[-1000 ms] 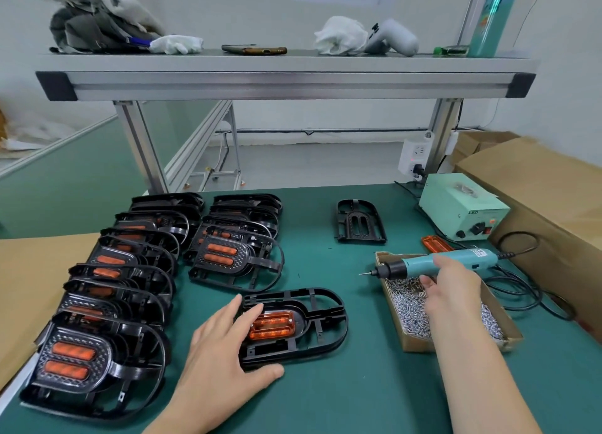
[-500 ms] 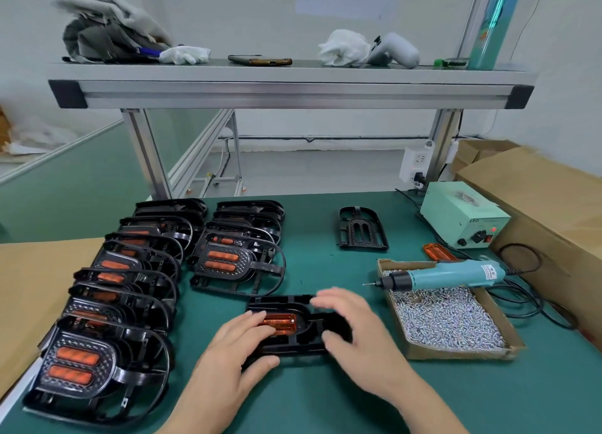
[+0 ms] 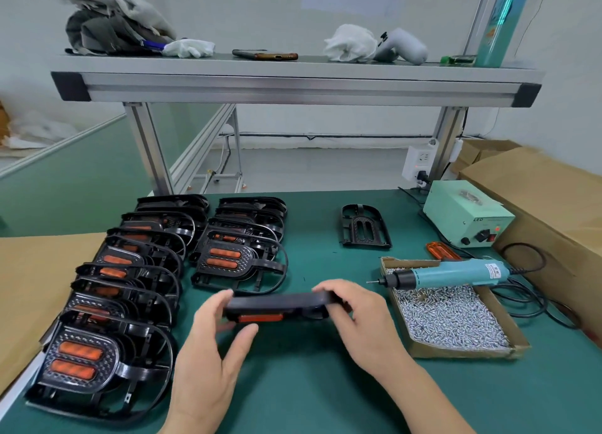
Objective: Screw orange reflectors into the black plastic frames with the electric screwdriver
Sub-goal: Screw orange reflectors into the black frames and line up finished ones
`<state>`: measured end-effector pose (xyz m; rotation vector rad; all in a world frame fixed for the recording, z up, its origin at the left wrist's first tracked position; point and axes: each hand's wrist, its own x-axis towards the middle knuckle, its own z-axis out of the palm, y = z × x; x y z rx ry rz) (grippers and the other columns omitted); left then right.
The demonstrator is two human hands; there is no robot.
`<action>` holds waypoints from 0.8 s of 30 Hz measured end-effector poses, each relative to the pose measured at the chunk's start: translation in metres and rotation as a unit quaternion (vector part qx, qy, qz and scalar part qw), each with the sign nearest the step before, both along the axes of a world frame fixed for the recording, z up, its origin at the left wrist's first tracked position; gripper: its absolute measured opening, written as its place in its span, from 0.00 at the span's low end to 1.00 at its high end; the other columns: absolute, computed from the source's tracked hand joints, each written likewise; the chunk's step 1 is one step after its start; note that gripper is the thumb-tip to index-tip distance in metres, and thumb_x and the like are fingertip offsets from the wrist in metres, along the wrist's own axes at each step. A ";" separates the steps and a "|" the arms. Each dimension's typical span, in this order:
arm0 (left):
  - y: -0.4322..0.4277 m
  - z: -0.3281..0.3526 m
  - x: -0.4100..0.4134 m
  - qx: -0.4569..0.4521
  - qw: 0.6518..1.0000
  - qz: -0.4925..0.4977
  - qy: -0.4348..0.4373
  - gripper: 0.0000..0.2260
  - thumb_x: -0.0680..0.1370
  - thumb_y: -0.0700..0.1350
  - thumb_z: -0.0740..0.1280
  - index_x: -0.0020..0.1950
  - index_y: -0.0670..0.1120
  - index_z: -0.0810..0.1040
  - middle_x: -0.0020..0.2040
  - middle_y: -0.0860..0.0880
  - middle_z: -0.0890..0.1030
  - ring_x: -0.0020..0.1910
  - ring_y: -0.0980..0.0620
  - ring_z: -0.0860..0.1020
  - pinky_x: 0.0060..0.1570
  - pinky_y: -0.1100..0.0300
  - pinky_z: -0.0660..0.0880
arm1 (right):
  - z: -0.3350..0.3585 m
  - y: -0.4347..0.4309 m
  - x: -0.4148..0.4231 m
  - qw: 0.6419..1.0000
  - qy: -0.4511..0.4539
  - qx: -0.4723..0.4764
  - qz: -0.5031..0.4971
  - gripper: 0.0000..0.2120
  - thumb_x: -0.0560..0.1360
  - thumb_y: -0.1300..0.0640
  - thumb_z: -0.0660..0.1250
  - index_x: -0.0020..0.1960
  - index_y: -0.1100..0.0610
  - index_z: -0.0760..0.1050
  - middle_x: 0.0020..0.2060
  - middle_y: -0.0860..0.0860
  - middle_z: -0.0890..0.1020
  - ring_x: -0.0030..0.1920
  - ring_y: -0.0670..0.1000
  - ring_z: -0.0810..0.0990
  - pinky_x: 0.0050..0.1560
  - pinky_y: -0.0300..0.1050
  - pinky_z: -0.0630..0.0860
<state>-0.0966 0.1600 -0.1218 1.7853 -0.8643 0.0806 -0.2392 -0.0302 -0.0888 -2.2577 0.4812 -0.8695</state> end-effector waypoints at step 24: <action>-0.015 -0.018 0.013 0.232 0.970 0.048 -0.061 0.26 0.81 0.49 0.65 0.78 0.48 0.65 0.82 0.45 0.52 0.81 0.49 0.47 0.76 0.57 0.47 | 0.005 0.003 0.122 0.985 0.007 0.160 -0.062 0.07 0.79 0.64 0.65 0.53 0.64 0.81 0.50 0.55 0.78 0.42 0.51 0.83 0.50 0.50 0.82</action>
